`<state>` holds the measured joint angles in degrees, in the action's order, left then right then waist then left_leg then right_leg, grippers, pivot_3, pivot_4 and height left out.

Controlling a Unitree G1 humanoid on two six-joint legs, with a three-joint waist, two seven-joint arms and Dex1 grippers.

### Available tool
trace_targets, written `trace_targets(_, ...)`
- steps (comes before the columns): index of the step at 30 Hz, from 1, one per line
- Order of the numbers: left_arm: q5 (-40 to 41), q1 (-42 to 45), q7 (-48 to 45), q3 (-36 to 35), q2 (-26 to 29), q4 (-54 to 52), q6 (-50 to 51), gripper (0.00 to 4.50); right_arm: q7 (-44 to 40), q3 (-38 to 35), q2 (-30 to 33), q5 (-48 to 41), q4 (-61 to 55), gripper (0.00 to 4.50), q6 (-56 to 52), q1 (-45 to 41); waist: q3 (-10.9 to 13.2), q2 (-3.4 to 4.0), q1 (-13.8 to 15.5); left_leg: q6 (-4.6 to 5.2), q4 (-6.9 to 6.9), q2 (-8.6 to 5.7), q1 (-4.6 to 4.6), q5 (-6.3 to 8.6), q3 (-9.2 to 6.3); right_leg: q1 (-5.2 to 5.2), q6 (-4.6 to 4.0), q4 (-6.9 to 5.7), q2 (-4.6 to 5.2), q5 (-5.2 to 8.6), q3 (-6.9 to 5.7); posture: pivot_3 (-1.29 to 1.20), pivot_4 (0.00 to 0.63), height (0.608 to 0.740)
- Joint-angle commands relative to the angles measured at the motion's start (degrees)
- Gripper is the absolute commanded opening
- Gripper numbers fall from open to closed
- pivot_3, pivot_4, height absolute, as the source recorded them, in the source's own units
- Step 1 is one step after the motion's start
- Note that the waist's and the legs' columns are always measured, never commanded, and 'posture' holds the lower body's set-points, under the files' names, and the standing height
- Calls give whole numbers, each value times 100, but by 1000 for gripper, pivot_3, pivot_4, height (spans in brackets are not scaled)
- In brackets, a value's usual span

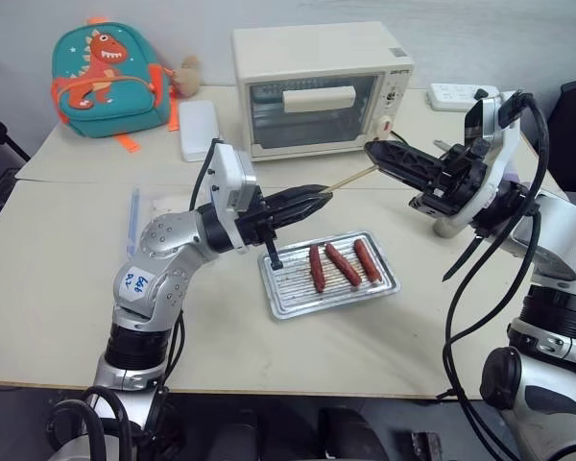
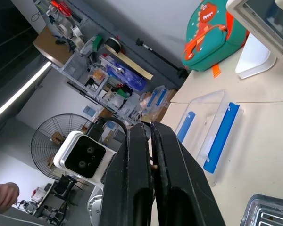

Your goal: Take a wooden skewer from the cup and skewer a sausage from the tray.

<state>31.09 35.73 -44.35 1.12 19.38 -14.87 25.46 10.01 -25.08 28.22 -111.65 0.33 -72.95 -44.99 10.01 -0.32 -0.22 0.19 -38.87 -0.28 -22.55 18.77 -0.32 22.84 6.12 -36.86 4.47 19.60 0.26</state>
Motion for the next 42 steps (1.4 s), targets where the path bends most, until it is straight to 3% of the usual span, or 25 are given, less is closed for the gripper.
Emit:
trace_targets(1, 37, 143, 197, -139, -75, -46, -96, 53, -113, -13, 1, -135, -203, 0, 0, -43, 0, 0, 0, 0, 0, 0, 0, 0, 0, 0, 0, 0, 0, 0, 0, 0, 150, 740)
trace_targets(9, -132, 143, 171, -91, 29, 4, -122, 53, 216, -213, -173, -135, -451, 0, 346, -8, 0, 0, -8, 0, 0, 0, 0, 0, 0, 0, 0, 0, 0, 0, 0, 0, 150, 740)
trace_targets(12, -134, 126, 156, -86, 36, 28, -135, 0, 257, -380, -391, -135, -486, 665, 408, -24, 0, 0, -5, 0, 1, 0, 1, 0, 0, 0, 0, 0, 0, 0, 1, 0, 150, 740)
trace_targets(16, -170, 119, 129, -94, 78, 70, -163, 0, 520, -204, -127, -135, -662, 1670, 408, 189, 0, 1, 8, 0, 1, 0, -1, 0, 0, 0, 0, 2, 1, 0, 0, 0, 150, 740)
trace_targets(27, 1, -543, 21, -478, 925, -460, 231, 0, 949, 752, 1900, 37, -1172, 1670, 505, 1166, 2, 3, -28, 2, 13, 0, -6, 1, -6, 0, 0, 22, 3, 0, -1, 0, 150, 740)
trace_targets(35, 489, -1654, -196, -1286, 2001, -1208, 848, 0, -312, 2655, 2529, 3865, -2984, 1670, 607, 1624, 2, 3, -37, 0, 25, 1, -3, 0, -14, 0, -1, 46, 5, 1, 0, 0, 150, 740)
trace_targets(39, 583, -1893, -286, -1427, 2410, -1428, 1055, 0, -756, 3389, 2451, 5411, -2964, 1670, 1056, 1628, 2, 4, 4, -1, 29, 0, -2, 0, -18, -1, -2, 71, 7, 1, -1, 0, 150, 740)
trace_targets(42, 677, -1922, -249, -1443, 2502, -1540, 1121, 0, -1035, 3555, 2284, 6076, -2741, 1670, 1259, 1559, 2, 3, 18, -3, 39, -4, -3, -1, -21, -3, -2, 83, 12, 0, -5, 0, 150, 740)
